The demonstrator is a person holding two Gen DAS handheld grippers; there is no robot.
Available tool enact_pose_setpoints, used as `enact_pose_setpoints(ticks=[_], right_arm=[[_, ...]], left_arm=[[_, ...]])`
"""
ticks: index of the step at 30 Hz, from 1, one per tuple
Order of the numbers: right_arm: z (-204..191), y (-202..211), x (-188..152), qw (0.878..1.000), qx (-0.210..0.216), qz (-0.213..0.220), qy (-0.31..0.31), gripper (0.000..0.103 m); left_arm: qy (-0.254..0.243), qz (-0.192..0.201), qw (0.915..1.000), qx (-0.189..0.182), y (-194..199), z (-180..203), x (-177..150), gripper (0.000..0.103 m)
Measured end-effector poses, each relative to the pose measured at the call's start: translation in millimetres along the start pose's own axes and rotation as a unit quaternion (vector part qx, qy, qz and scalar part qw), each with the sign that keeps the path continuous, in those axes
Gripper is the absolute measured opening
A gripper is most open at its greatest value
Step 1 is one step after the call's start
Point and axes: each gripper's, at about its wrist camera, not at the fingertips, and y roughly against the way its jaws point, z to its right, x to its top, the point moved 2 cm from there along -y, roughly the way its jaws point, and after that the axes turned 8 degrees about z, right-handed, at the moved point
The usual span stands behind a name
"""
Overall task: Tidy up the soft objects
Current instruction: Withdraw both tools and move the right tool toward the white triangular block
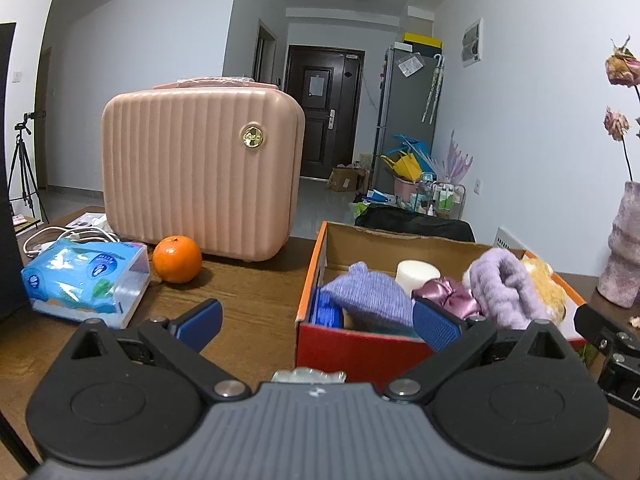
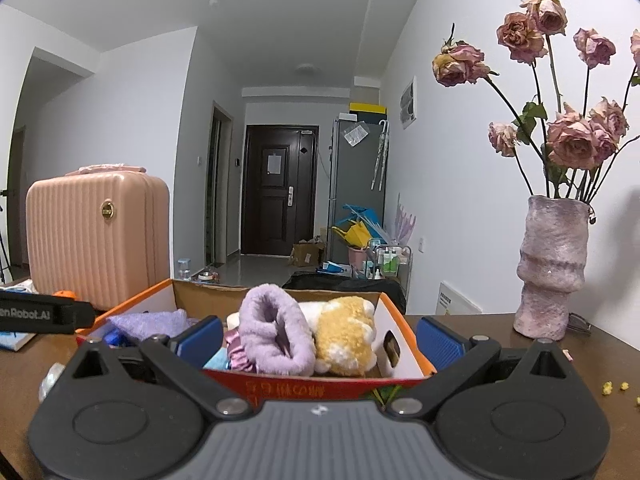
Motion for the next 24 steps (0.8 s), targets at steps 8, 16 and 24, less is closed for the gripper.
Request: enact_pose_setpoints(ticks=[8,16,24], right_arm=[[4.1,23.5,-3.5,1.0,0.005,-0.008,0.006,0.103],[9.1,45.8,-8.3,1.0,0.013,-0.02,0.015,0.103],[14.0,68.0,-14.6,0.999,0.017,-0.034,0.023,0.103]], left_arm=[[-0.01,-0.007,0.9999,-0.006,23.3,-8.0,-8.4,0.103],[-0.021,-0.018,0.9995,-0.013,41.1,-13.2,-18.0,0.103],[-0.034,-0.032,0.9987,-0.023,58.0,-18.0,-27.1,0.103]])
